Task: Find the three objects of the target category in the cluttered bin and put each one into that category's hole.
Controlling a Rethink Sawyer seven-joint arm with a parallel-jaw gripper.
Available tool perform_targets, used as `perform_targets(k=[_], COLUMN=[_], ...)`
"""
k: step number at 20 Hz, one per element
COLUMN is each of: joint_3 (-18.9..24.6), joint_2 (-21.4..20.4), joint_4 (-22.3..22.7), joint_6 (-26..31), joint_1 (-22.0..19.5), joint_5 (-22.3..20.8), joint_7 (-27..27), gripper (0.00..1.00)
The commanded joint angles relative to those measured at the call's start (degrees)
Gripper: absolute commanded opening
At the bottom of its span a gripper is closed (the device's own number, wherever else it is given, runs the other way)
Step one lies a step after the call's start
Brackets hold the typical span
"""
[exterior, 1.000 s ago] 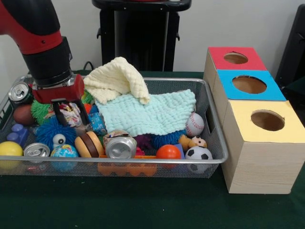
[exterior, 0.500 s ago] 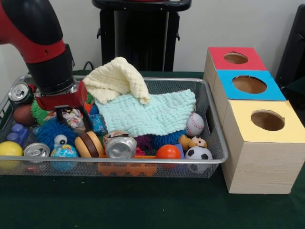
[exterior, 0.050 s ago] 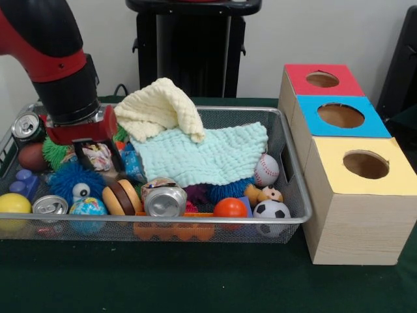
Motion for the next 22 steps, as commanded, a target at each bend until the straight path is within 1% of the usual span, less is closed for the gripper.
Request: perform_targets(k=[1,4,8,12,16,17,22], joint_3=[3.53,4.21,5.20,5.47,5.68,5.73,6.18], joint_2=[-2.77,-5.31,-5.87,-3.45,-2.06,-1.96,-1.77], joint_4=[-0.86,0.41,0.82,1.08,0.77,0.91,0.90], joint_6=[11.79,15.33,17.52,15.18,14.22,14.16,13.10], joint_1=[-0.95,-2.02,-3.18,-3.94,-4.16,-4.33,-4.40], joint_5=[-0.39,0.53,0.31,-2.44,-3.72,-3.82,-4.81], joint_7=[-18.31,-19.14,-20.18,-20.45,-20.12,-19.69,-20.31], gripper=[1.00,1.00,1.00,1.00,1.00,0.00,0.00])
